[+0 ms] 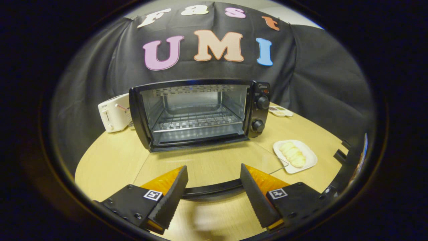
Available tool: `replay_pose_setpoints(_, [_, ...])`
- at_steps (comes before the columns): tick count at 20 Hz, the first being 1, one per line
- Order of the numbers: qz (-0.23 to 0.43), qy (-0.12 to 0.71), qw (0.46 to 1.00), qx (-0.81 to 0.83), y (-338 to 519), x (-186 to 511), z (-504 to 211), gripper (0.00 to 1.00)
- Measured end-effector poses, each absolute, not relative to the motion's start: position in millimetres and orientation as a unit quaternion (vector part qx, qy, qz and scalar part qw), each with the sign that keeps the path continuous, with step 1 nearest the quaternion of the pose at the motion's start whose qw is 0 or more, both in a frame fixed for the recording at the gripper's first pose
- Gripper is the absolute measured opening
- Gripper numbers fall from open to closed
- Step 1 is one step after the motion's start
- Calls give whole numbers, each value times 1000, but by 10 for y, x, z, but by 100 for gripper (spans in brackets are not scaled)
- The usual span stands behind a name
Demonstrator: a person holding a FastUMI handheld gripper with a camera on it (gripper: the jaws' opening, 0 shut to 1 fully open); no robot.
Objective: Open the toaster oven, put the food inside, and close the toaster oven door.
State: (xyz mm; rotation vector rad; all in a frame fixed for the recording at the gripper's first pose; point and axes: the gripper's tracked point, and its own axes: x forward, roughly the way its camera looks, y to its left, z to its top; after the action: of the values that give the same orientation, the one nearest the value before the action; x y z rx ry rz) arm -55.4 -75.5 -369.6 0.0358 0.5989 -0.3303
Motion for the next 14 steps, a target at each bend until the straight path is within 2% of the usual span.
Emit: replay_pose_setpoints(14, [-156,300,941,24,-768,-534,-3783,99])
